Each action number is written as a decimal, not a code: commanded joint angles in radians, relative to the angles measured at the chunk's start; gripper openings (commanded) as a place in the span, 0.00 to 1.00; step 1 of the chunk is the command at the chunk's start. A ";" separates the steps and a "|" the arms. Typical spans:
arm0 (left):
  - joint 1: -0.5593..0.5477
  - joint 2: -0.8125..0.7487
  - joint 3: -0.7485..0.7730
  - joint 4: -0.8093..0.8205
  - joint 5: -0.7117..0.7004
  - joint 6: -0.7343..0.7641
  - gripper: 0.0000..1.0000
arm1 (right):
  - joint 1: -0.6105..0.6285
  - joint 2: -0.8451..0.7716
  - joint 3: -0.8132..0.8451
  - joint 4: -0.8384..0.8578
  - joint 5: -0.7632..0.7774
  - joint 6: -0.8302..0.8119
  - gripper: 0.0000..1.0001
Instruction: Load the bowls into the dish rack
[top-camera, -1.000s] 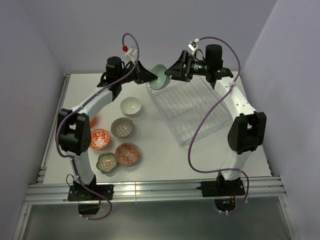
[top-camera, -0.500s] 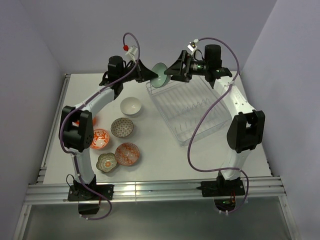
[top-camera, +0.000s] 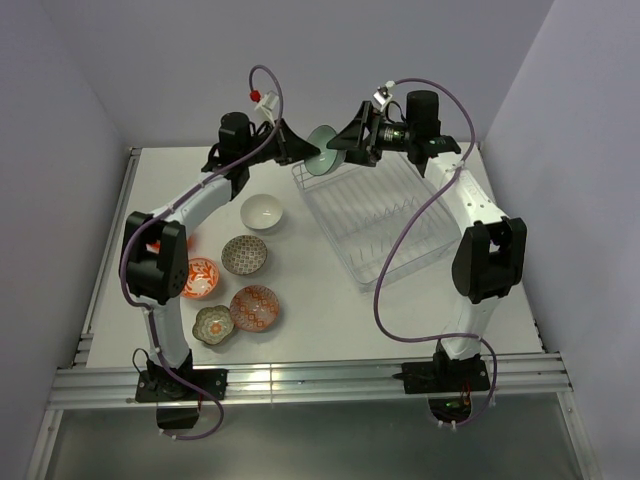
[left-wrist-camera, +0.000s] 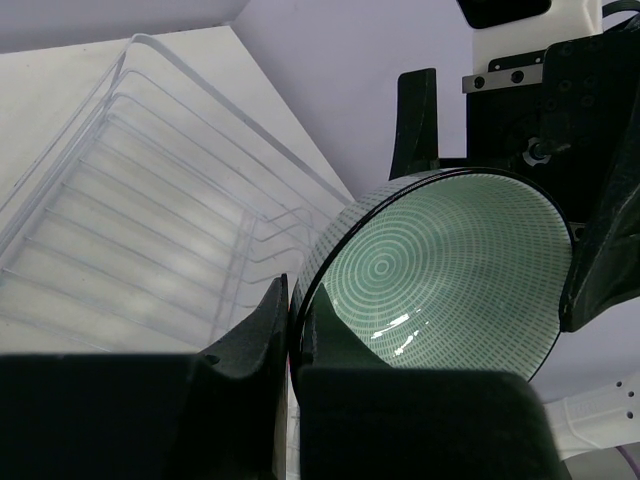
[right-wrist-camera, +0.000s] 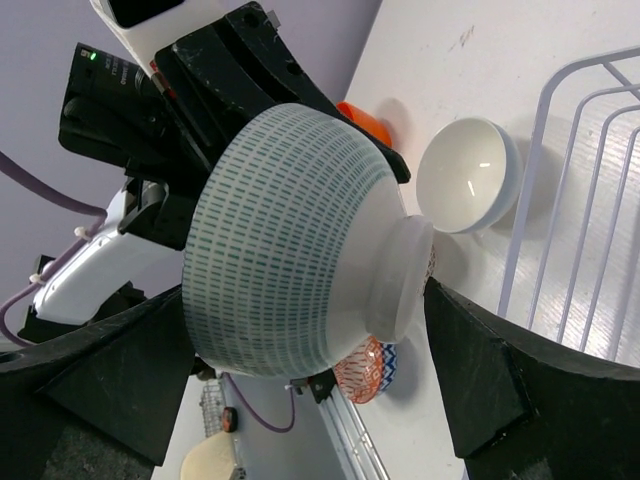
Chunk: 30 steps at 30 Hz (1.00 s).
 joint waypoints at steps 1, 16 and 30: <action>-0.013 -0.004 0.069 0.064 -0.014 -0.009 0.00 | 0.010 0.007 0.043 0.045 -0.008 0.018 0.95; -0.020 0.000 0.085 -0.002 -0.036 0.025 0.32 | -0.006 -0.012 0.038 0.061 -0.052 0.012 0.00; 0.100 -0.090 0.028 -0.123 0.018 0.094 0.70 | -0.091 -0.187 -0.014 -0.308 0.076 -0.372 0.00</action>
